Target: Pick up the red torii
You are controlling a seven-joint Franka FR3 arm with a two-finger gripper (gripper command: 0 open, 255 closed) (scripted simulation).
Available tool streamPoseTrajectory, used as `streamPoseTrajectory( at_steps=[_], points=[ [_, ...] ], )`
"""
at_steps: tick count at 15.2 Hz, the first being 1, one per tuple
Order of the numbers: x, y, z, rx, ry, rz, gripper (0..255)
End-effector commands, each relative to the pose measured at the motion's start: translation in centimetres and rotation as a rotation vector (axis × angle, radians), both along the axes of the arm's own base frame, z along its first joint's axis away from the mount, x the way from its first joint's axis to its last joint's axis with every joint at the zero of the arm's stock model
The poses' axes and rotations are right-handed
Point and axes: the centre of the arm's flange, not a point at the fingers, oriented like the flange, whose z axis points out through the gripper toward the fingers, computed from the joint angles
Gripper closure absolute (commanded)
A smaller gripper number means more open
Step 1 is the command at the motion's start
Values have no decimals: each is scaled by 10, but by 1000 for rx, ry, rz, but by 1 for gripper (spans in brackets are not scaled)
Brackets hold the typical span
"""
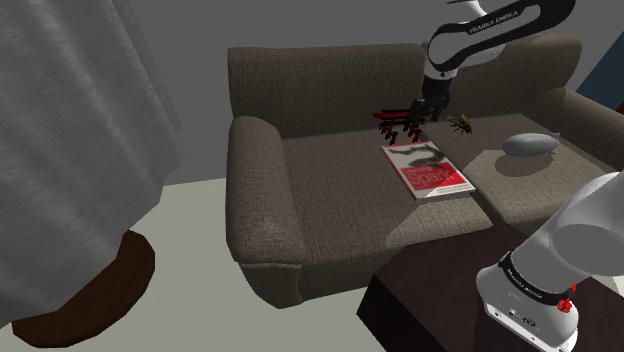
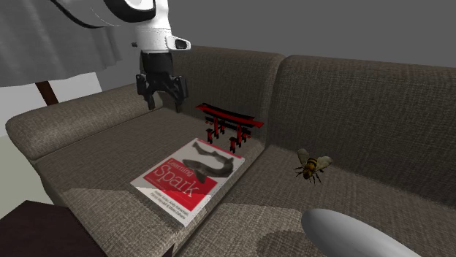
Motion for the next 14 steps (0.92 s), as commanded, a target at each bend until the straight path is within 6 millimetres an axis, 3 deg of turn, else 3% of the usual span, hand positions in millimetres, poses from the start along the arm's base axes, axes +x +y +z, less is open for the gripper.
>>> streamPoseTrajectory(
  at_steps=[1, 14],
  points=[
    [17, -12, -12, 5, -10, -9, 0],
    [130, -92, -107, 41, -65, -64, 0]
  ],
)
